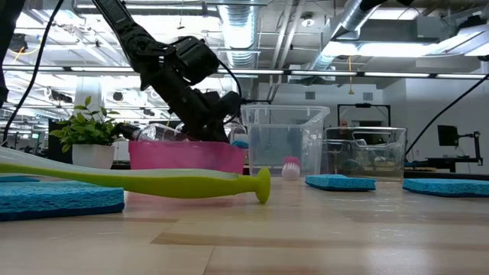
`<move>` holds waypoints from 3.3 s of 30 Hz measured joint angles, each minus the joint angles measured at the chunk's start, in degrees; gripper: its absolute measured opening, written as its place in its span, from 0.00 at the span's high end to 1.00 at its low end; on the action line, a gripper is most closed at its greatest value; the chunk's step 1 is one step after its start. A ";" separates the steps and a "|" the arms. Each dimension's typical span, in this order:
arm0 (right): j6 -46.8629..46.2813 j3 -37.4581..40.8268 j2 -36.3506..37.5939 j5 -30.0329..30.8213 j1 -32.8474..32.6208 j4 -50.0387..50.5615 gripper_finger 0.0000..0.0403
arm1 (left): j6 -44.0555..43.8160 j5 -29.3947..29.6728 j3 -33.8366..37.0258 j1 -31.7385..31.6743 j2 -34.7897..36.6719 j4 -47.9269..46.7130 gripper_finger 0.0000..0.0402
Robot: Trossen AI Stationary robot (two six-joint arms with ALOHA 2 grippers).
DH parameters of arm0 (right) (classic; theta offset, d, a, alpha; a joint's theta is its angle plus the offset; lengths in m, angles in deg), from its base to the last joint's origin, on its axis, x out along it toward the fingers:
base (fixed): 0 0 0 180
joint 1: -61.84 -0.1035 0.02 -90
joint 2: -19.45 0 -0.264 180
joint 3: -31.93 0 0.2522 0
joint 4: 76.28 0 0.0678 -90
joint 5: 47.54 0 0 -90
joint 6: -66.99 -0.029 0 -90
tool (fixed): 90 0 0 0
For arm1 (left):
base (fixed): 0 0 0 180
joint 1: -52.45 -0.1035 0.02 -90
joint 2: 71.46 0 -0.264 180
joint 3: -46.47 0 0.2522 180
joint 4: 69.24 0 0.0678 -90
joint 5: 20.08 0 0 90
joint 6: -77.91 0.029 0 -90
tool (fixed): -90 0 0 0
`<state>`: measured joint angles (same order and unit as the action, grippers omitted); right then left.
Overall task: Pick & Place Kitchen Sink Supplies
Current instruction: Put the blue dishwashing brush into the red bin
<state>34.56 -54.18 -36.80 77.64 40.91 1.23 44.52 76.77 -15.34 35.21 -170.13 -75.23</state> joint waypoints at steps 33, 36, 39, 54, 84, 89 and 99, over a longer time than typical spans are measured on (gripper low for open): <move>-0.07 0.00 0.00 -0.22 0.00 -0.09 1.00 | -3.11 5.81 0.02 -0.50 10.82 -2.17 0.92; -0.07 0.00 0.00 -0.22 0.00 -0.08 1.00 | -3.10 7.16 0.04 -0.50 10.80 -3.21 0.96; -0.07 0.00 0.00 -0.21 0.00 -0.07 1.00 | -3.10 8.12 0.04 -0.48 10.80 -2.96 0.97; -0.07 0.00 0.00 -0.22 0.00 -0.08 1.00 | -2.88 8.61 0.04 -0.05 10.93 -2.16 0.96; -0.04 0.02 -1.55 -0.20 -0.02 -0.45 1.00 | 4.22 15.38 0.00 2.39 25.27 1.06 0.97; -0.04 0.02 -2.36 -0.22 -0.04 -0.11 1.00 | 8.21 15.69 0.00 3.42 26.29 10.79 0.98; -0.02 0.02 -3.12 -0.20 -0.04 0.09 1.00 | 11.73 14.21 0.00 2.85 19.66 23.28 0.98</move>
<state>34.54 -54.16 -39.92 77.44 40.87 1.32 56.25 90.98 -15.34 38.07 -150.47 -51.95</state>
